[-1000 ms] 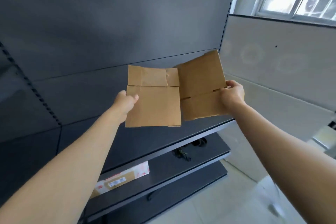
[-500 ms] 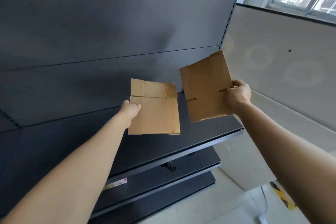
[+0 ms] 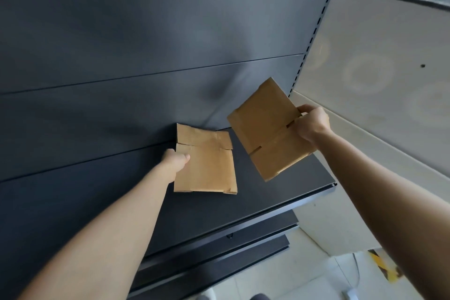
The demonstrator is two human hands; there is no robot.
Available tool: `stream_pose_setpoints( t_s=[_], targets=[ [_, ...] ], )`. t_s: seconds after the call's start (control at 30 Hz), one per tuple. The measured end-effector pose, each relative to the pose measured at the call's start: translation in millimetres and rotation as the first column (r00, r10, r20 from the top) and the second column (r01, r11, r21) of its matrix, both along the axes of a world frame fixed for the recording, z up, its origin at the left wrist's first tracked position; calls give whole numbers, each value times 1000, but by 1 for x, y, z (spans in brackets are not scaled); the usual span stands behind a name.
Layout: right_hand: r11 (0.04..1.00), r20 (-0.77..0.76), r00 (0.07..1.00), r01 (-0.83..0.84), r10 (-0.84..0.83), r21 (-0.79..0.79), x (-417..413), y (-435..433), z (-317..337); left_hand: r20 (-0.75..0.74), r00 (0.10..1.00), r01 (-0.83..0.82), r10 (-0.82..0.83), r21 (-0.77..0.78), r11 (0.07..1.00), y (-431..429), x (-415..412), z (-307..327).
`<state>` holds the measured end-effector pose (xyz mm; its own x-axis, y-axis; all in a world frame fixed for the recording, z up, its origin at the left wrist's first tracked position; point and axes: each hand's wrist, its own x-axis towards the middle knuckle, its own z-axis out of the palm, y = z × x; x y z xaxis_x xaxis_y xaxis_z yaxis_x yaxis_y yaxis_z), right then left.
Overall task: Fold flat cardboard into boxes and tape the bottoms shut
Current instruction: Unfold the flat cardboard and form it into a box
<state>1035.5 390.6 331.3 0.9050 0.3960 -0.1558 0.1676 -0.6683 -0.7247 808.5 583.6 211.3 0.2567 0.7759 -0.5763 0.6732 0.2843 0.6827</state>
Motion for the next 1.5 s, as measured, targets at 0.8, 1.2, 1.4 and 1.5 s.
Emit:
stream_pose_setpoints(
  t_s=[0.8,1.2,1.4,1.5],
  targets=[
    [670,187,652,-655,735,-350,44,5,12,261,937,137,-234,341,930,-86,106,97],
    [663,-86,719,-675,690,-323,81,-26,5,185,964,126,-192,319,939,-98,121,93],
    [814,-357,821,-538,446,-220,97,-36,-7,175,973,101,-151,270,958,-106,131,97],
    [863,-378,829,-488,412,-129,99,-35,-11,161,974,125,-161,212,969,-109,132,99]
  ],
)
